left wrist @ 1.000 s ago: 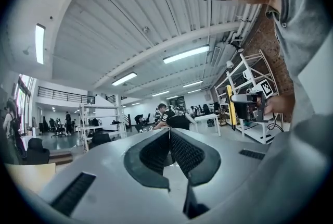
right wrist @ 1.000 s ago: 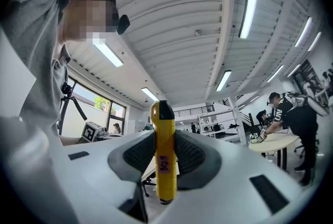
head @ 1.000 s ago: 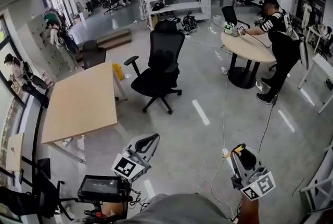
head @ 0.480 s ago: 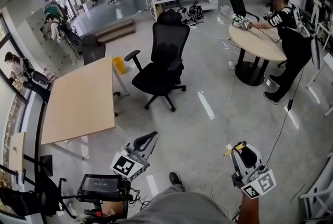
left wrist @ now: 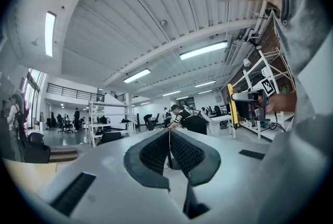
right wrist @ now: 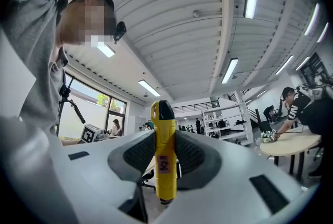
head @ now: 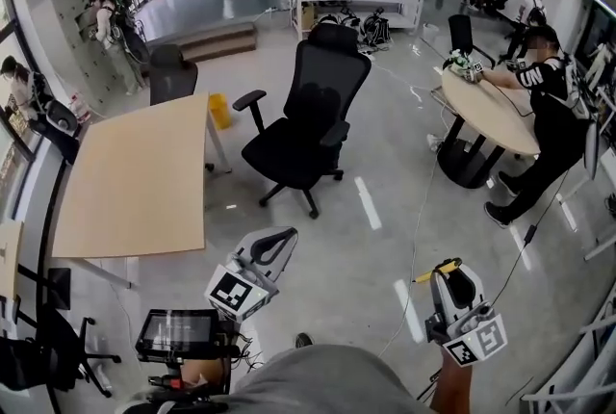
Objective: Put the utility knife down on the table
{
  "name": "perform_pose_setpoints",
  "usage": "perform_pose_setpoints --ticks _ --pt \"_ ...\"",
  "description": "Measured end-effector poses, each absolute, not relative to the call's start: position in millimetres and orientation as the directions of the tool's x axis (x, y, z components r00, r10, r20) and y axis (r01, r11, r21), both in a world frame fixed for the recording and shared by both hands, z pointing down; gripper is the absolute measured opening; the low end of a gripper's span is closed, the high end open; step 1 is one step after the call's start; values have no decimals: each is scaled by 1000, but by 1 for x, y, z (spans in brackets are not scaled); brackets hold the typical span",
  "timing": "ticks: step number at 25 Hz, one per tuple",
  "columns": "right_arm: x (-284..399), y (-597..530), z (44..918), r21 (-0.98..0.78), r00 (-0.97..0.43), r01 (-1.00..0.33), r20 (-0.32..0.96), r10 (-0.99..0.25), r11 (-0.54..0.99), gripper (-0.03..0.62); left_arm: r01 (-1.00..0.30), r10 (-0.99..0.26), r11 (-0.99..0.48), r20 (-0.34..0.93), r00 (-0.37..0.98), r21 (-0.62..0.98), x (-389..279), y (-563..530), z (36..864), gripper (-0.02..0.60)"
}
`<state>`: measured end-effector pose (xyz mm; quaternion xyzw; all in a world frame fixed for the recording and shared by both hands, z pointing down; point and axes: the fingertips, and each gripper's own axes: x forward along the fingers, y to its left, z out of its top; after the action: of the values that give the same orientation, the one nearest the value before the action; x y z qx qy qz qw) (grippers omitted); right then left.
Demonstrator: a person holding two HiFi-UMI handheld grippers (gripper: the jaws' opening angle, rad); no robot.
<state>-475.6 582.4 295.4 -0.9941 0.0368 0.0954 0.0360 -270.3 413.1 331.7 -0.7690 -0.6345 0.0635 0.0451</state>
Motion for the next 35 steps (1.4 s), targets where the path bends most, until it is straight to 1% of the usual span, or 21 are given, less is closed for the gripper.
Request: perform_pose_setpoints --ticks 7,12,19,26,35 --pt "-411 605 297 -75 977 -135 -175 -120 -988 117 962 972 -234 -17 234 -144 -220 419 337 6" --pt "-367 631 308 -96 966 -210 -173 -192 -973 117 938 948 -314 -1 317 -144 -190 426 342 6" --pt "-276 686 313 -106 925 -348 -203 -323 -931 117 878 891 -447 3 454 -170 -132 456 334 6" --pt "-219 732 311 -99 875 -462 -211 -436 -881 117 824 838 -535 8 546 -186 -109 490 331 6" --pt "-154 737 323 -126 826 -555 -203 -526 -822 117 738 745 -653 32 667 -170 -74 467 340 6"
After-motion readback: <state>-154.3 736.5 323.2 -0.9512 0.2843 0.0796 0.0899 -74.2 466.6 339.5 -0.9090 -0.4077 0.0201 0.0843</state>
